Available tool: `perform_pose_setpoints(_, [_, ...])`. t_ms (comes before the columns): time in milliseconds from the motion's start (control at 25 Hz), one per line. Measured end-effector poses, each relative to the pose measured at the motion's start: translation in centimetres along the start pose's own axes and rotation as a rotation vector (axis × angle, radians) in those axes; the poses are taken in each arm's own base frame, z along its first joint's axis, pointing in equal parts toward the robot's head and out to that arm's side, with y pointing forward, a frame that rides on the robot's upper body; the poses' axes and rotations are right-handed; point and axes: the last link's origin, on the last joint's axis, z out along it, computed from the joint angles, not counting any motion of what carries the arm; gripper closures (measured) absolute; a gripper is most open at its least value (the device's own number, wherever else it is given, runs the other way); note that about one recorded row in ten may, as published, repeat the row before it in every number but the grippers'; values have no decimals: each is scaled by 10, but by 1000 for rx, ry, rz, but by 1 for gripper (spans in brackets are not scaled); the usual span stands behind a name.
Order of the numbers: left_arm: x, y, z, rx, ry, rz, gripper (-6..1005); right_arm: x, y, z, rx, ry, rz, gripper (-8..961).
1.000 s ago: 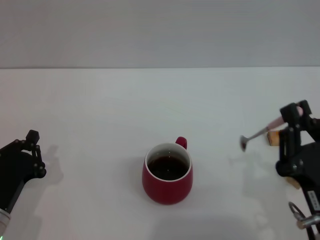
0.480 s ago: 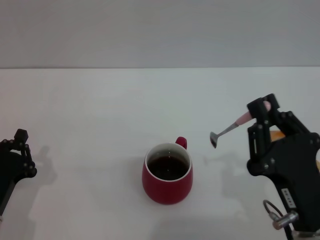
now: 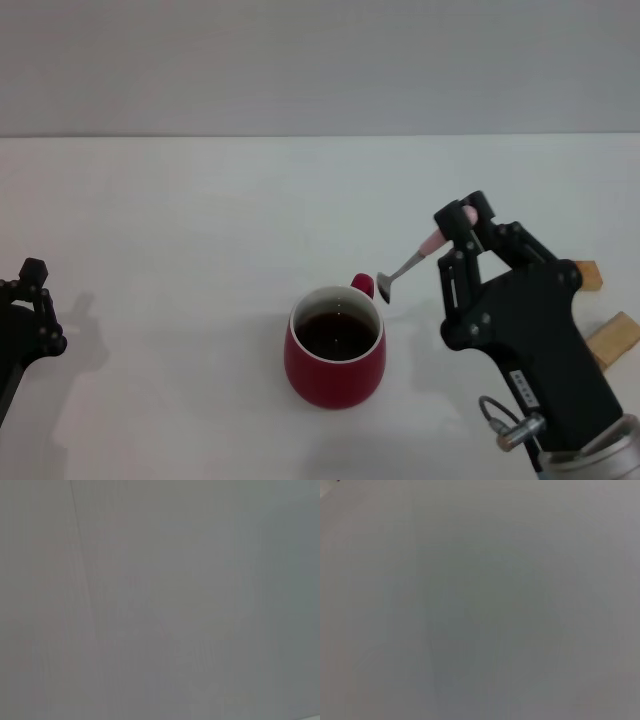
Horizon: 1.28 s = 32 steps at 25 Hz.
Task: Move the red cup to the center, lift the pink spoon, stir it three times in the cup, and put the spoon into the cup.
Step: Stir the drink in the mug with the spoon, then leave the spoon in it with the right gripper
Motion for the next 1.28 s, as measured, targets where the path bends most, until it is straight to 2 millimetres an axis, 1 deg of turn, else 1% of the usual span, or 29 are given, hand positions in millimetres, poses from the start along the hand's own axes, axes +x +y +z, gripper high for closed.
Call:
perform_pose_setpoints(400, [2, -3, 1, 13, 14, -9, 1001, 14, 5, 5, -25, 76, 9, 889])
perform_pose_setpoints(760, [3, -4, 4, 22, 20, -12, 1001, 21, 8, 9, -45, 122, 11, 888])
perform_pose_setpoints(880, [3, -5, 4, 24, 19, -12, 1001, 26, 10, 11, -57, 151, 12, 888])
perform_pose_setpoints(1040, [3, -5, 5, 26, 18, -11, 1001, 38, 12, 16, -72, 229, 12, 888])
perform_pose_setpoints(1280, [3, -6, 5, 32, 18, -12, 1001, 46, 14, 20, -95, 281, 20, 889])
